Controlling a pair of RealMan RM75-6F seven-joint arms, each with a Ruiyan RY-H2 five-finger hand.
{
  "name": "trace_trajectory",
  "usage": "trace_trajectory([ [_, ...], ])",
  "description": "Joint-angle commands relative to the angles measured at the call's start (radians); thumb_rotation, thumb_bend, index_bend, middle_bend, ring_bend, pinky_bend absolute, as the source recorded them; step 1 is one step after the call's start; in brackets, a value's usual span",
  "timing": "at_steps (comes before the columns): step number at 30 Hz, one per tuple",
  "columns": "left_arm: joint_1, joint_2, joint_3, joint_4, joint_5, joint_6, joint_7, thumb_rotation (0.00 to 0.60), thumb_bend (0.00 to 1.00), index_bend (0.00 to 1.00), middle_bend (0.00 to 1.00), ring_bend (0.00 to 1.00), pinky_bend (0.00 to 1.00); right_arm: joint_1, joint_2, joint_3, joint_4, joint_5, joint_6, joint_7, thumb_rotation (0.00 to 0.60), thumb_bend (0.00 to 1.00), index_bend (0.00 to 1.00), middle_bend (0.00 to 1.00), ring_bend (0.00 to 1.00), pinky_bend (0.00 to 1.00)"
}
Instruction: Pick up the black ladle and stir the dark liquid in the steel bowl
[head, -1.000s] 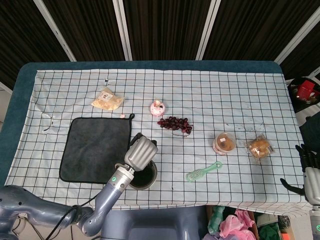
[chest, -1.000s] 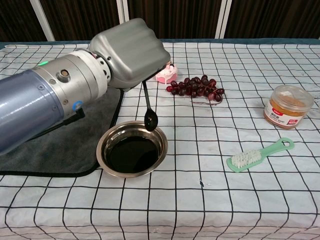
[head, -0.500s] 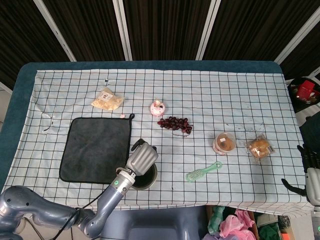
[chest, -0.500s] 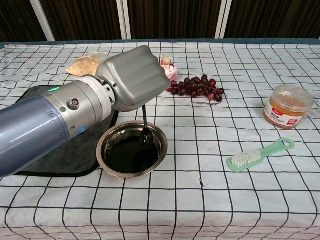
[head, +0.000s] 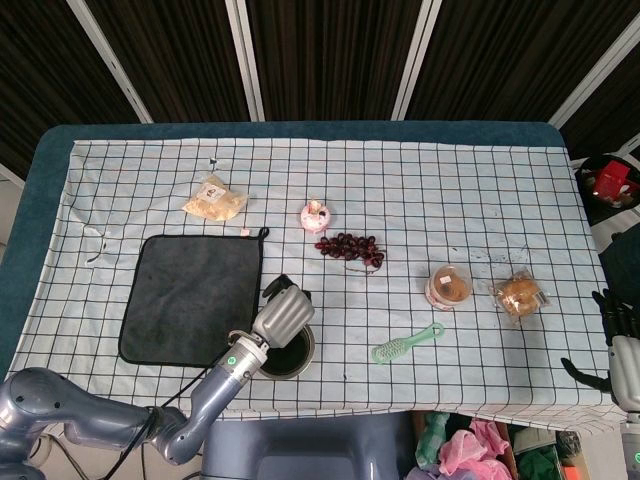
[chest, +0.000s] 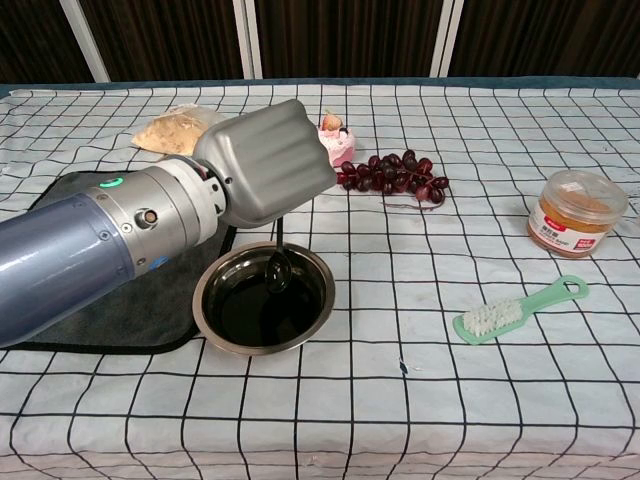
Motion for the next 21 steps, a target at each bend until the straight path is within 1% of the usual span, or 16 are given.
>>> trace_trajectory([
  [1,-0.008,-0.008,0.013,0.028,0.031,-0.005,0.0,0.6,0.5,0.67,0.89,0.83,0.82,0.0,0.0,0.0,0.001,0.0,-0.002,0.001,0.6,0.11,0.03,0.01,0.06,0.22],
  [11,-0.016,-0.054,0.019,0.066,0.046,-0.022,0.045,0.6,0.5,0.68,0.89,0.83,0.83,0.001,0.001,0.0,0.006,0.004,-0.011,0.02,0.6,0.11,0.03,0.01,0.06,0.22],
  [17,-0.021,-0.09,0.018,0.079,0.073,-0.024,0.056,0.6,0.5,0.68,0.89,0.83,0.83,-0.001,0.004,0.002,0.008,0.003,-0.008,0.032,0.6,0.11,0.03,0.01,0.06,0.22],
  [21,-0.019,-0.112,0.022,0.079,0.071,-0.032,0.072,0.6,0.5,0.68,0.89,0.83,0.83,-0.003,0.007,0.002,0.008,0.002,-0.006,0.038,0.6,0.11,0.03,0.01,0.06,0.22],
])
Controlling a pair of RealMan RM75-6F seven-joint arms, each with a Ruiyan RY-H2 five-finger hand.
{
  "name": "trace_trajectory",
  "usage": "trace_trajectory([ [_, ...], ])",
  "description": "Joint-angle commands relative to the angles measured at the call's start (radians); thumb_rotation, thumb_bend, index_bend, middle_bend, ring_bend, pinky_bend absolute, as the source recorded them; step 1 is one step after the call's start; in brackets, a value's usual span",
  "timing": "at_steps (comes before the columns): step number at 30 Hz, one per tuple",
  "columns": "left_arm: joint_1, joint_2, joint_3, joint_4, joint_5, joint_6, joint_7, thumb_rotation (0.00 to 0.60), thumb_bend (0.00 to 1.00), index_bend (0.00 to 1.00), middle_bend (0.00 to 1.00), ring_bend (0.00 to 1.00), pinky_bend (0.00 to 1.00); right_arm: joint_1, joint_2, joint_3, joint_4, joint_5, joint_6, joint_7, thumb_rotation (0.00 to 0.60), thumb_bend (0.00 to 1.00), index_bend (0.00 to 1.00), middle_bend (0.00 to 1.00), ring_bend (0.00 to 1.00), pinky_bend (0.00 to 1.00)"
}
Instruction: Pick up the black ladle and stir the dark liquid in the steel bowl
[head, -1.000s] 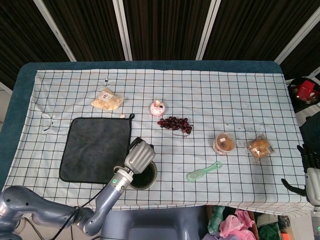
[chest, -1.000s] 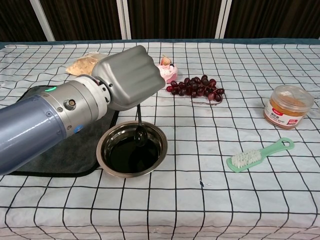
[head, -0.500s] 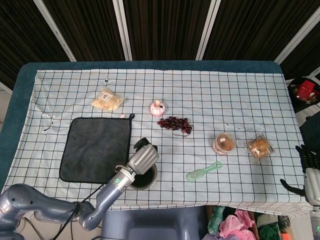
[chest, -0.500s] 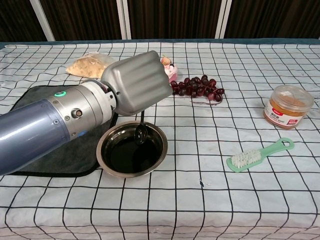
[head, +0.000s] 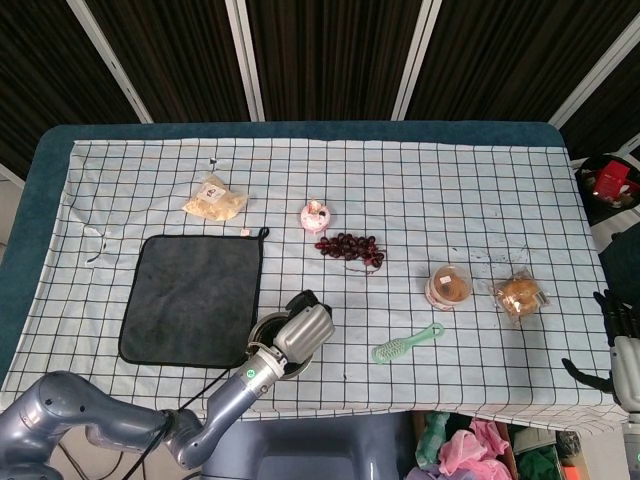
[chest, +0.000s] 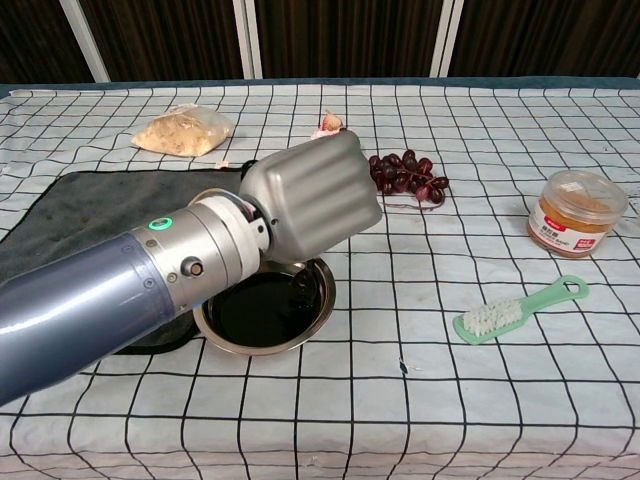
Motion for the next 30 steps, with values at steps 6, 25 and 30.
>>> trace_trajectory([
  [6,-0.001,-0.031,0.001,-0.023,0.035,-0.014,-0.023,0.6,0.5,0.68,0.9,0.84,0.83,-0.002,0.003,0.0,0.002,-0.002,0.001,0.011,0.6,0.11,0.03,0.01,0.06,0.22],
  [25,0.095,0.145,0.108,-0.235,0.068,0.042,-0.05,0.6,0.5,0.69,0.9,0.84,0.83,-0.003,0.001,-0.003,-0.007,-0.008,0.005,-0.006,0.6,0.11,0.03,0.01,0.06,0.22],
  [30,0.109,0.182,0.099,-0.202,0.046,0.029,-0.085,0.6,0.5,0.69,0.9,0.84,0.83,-0.002,-0.002,-0.003,-0.006,-0.004,0.001,-0.011,0.6,0.11,0.03,0.01,0.06,0.22],
])
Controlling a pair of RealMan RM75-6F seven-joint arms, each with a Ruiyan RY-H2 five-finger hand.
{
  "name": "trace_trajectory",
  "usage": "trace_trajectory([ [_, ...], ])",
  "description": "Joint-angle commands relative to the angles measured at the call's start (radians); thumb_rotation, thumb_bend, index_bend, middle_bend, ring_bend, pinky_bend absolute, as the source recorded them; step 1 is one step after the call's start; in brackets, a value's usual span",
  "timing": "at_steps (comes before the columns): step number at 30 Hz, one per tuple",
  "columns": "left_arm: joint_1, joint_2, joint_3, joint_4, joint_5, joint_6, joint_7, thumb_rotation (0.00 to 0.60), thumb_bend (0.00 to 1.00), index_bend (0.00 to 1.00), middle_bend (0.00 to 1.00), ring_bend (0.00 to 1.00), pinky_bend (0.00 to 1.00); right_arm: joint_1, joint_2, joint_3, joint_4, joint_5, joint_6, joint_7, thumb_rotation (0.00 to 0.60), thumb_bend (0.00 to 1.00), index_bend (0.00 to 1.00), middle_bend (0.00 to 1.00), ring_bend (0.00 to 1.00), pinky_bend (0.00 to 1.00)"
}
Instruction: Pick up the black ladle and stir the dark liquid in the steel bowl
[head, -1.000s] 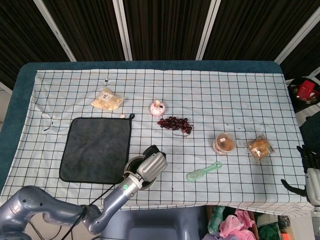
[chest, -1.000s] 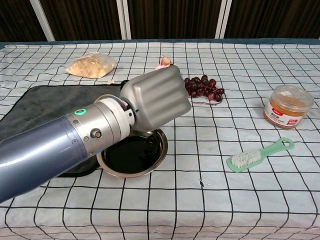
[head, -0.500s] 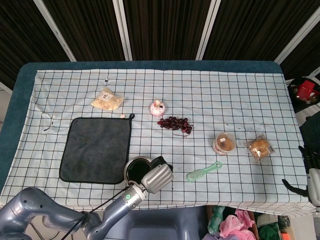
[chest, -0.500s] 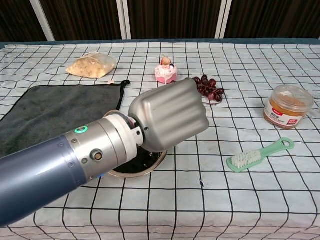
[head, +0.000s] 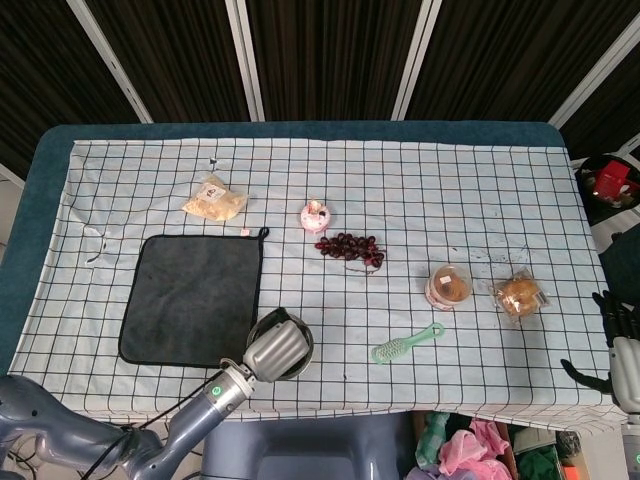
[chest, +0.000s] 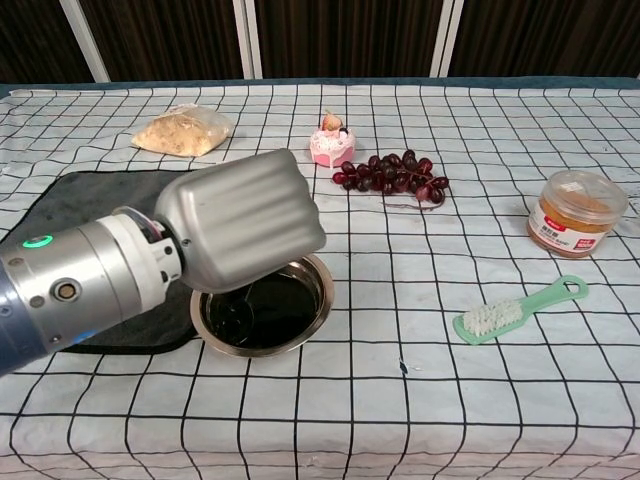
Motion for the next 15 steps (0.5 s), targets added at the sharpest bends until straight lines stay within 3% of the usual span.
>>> trace_trajectory([
  [1,0.005,0.015,-0.009,0.025,-0.014,-0.012,-0.018,0.6,0.5,0.69,0.9,0.84,0.83,0.001,-0.002,-0.001,0.001,0.001,-0.002,-0.003,0.6,0.11,0.03,0.01,0.06,0.22],
  [9,-0.028,-0.02,-0.101,0.152,-0.046,-0.076,-0.091,0.6,0.51,0.69,0.9,0.84,0.83,0.005,-0.006,-0.003,0.002,0.003,-0.011,-0.011,0.6,0.11,0.03,0.01,0.06,0.22],
  [15,-0.051,-0.062,-0.131,0.192,-0.034,-0.098,-0.106,0.6,0.51,0.69,0.9,0.84,0.83,0.005,-0.007,-0.003,0.002,0.002,-0.012,-0.01,0.6,0.11,0.03,0.01,0.06,0.22],
])
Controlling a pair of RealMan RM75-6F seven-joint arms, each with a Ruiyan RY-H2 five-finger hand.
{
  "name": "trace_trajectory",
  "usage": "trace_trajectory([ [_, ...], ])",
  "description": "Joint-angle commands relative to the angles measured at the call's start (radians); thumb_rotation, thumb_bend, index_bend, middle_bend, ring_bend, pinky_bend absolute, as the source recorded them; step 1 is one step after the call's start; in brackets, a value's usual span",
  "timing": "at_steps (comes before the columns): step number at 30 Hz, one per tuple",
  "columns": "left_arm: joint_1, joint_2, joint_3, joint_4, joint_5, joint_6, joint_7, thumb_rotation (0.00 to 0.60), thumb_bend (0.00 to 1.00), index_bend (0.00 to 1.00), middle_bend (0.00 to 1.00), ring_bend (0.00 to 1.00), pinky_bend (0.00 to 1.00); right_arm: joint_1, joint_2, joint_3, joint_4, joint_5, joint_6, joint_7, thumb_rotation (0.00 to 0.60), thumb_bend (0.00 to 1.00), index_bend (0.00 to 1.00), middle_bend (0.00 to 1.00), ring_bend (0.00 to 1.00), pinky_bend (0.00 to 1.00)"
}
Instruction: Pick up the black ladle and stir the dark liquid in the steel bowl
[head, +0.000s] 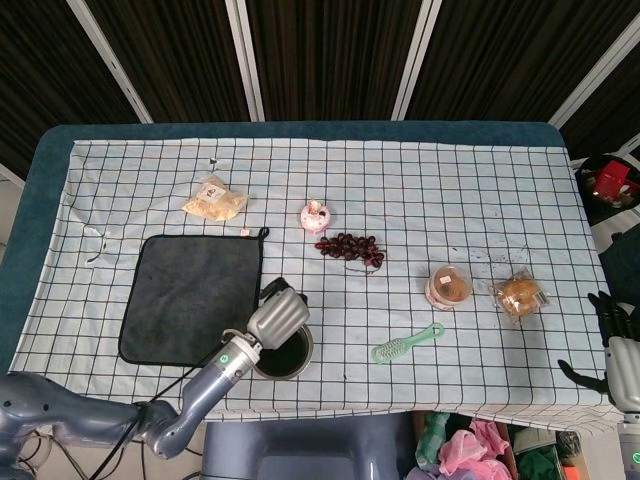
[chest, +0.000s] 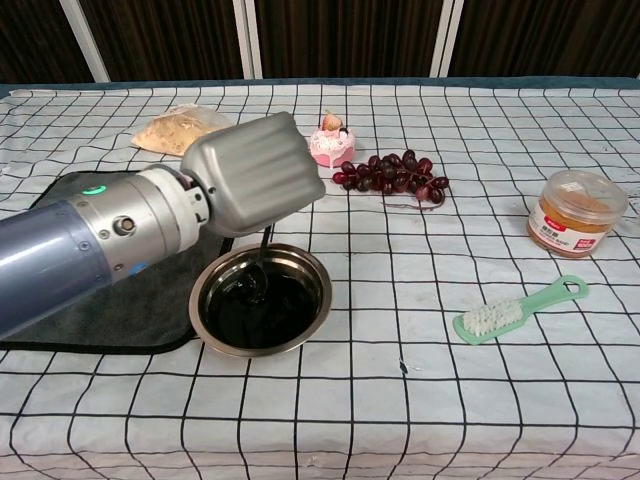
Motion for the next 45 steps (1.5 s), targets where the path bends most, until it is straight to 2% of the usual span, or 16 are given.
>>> trace_trajectory([
  [1,-0.012,-0.018,-0.01,0.013,0.007,-0.011,-0.005,0.6,0.51,0.69,0.9,0.84,0.83,0.0,0.0,0.0,0.0,0.0,-0.002,0.001,0.6,0.11,0.03,0.01,0.06,0.22],
  [10,-0.032,-0.064,-0.021,-0.015,0.044,-0.014,0.013,0.6,0.51,0.7,0.9,0.84,0.84,-0.001,0.003,0.001,0.001,0.003,-0.002,0.009,0.6,0.11,0.03,0.01,0.06,0.22],
  [18,-0.002,-0.027,0.032,-0.131,0.045,-0.009,0.021,0.6,0.51,0.7,0.91,0.85,0.84,-0.001,0.003,0.002,0.001,0.006,-0.003,0.01,0.6,0.11,0.03,0.01,0.06,0.22],
  [21,0.022,0.016,0.07,-0.195,0.062,0.015,0.032,0.6,0.51,0.71,0.91,0.85,0.84,-0.001,0.004,0.002,-0.001,0.004,-0.001,0.008,0.6,0.11,0.03,0.01,0.06,0.22],
  [27,0.055,0.086,0.098,-0.24,0.055,0.039,0.038,0.6,0.51,0.71,0.91,0.85,0.84,-0.001,0.002,0.0,-0.004,0.004,-0.002,0.001,0.6,0.11,0.03,0.01,0.06,0.22],
  [34,0.068,0.118,0.092,-0.207,0.056,0.037,0.009,0.6,0.51,0.71,0.91,0.85,0.84,0.0,0.001,0.001,-0.004,0.007,-0.003,-0.001,0.6,0.11,0.03,0.01,0.06,0.22],
  [45,0.044,0.059,0.017,-0.105,0.033,-0.003,-0.03,0.6,0.51,0.71,0.91,0.85,0.84,0.002,-0.001,0.0,-0.002,0.008,-0.009,-0.004,0.6,0.11,0.03,0.01,0.06,0.22],
])
